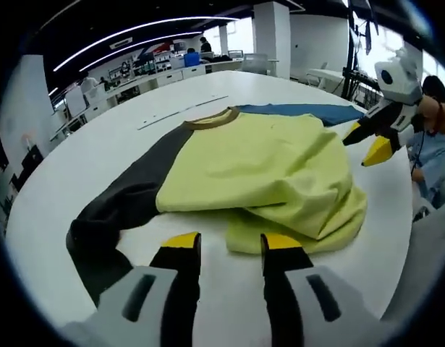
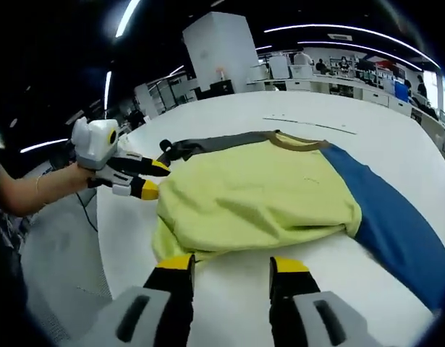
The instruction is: Fold the garment on the visible template until the final outline fits inside the template.
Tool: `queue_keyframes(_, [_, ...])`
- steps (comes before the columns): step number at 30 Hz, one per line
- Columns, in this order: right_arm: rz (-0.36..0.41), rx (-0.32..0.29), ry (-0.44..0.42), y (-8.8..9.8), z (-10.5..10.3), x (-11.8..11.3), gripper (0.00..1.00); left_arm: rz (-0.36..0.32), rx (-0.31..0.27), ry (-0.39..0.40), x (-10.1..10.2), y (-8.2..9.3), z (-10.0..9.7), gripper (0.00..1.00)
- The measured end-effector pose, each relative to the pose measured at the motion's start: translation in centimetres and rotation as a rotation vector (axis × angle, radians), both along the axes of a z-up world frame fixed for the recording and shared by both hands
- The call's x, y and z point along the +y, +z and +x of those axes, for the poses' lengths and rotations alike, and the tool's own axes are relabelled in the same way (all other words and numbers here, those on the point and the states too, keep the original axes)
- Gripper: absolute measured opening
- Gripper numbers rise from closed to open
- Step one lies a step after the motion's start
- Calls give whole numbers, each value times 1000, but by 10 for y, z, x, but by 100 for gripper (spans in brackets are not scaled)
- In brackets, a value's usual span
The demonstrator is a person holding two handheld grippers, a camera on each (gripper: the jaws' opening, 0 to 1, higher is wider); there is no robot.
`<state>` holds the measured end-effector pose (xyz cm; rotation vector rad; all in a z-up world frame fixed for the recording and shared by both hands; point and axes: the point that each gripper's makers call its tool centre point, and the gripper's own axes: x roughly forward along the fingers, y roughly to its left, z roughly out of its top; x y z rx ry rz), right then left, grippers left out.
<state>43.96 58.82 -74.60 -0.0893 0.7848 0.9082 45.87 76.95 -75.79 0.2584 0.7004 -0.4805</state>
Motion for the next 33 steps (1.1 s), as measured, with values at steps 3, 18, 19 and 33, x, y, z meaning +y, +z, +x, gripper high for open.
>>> queue_keyframes(3, [7,20,7,-6,-4,8,28,6,13,-11,-2,-5,-2,24])
queue_keyframes(18, [22,98,-29,-22,-20,25,8,-10,44,-55,-8,-11,-6,7])
queue_keyframes(19, [23,105,-32,-23,-20,26,6,1,42,-59,-8,-11,-6,6])
queue_keyframes(33, [85,87,-88,6,-22,20,0,39,-8,-50,-2,15,-26,0])
